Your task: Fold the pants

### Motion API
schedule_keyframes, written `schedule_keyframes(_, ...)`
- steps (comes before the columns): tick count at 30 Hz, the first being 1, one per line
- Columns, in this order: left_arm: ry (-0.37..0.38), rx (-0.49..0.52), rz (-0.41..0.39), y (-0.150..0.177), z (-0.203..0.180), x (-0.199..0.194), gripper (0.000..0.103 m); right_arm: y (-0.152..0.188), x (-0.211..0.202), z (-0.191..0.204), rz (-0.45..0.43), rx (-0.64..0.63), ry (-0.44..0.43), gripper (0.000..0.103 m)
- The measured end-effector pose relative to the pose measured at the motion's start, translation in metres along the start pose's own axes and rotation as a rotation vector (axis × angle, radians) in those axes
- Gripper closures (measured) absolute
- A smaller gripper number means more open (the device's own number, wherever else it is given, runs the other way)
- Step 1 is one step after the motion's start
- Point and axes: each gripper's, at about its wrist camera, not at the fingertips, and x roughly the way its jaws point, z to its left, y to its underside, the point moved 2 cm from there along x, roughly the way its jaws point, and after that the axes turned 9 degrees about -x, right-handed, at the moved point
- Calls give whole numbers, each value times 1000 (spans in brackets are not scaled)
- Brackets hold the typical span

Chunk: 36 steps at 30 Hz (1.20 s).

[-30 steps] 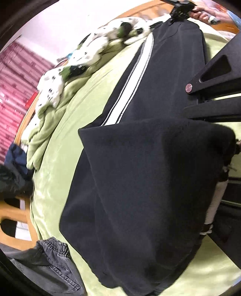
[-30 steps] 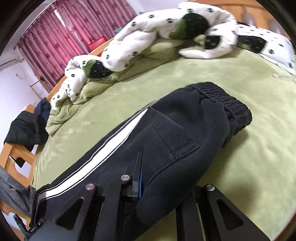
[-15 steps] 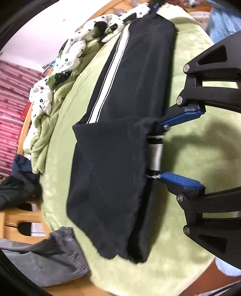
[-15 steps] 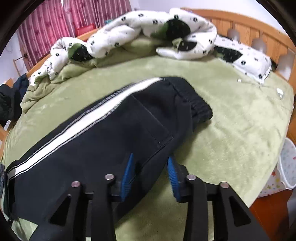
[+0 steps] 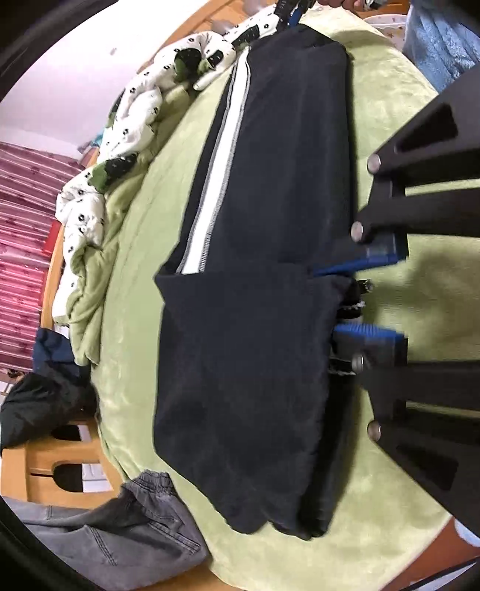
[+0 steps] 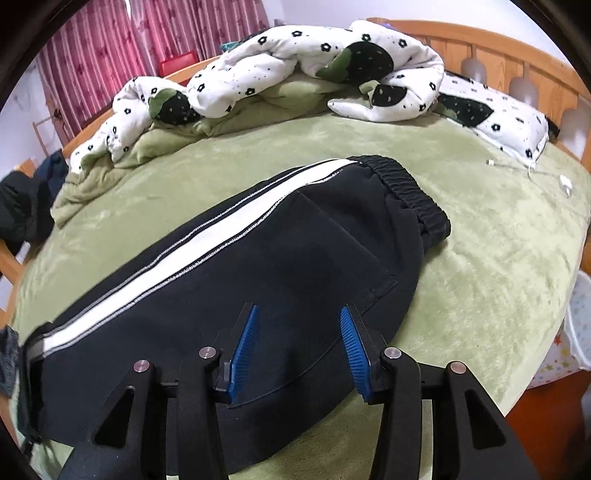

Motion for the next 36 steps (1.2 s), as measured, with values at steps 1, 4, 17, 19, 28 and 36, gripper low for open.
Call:
schedule_keyframes(1,10,9,-12,-3,-1,-1,93,0,0,2,-3,-9,9,57)
schedule_keyframes(4,-50,42,-120,-29,-2,-9,93,0,0,6,-12,-18,23,57)
schedule_keyframes(17,-178,-165,-127,-176,96,37,89,-4,24,31,40,-67,32,57)
schedule_keyframes(19,-170,-173,-122,-171,96,35,89,-4,24,32,38,-71,30,57)
schedule_keyframes(28,-313,-63,-280,-150,68,-5,27,-4,22,-2,12,-49,33,57)
schedule_keyframes(36,-100,-140,-134,-93,38,5,27,-3,37,-88,-13,137,-73,36)
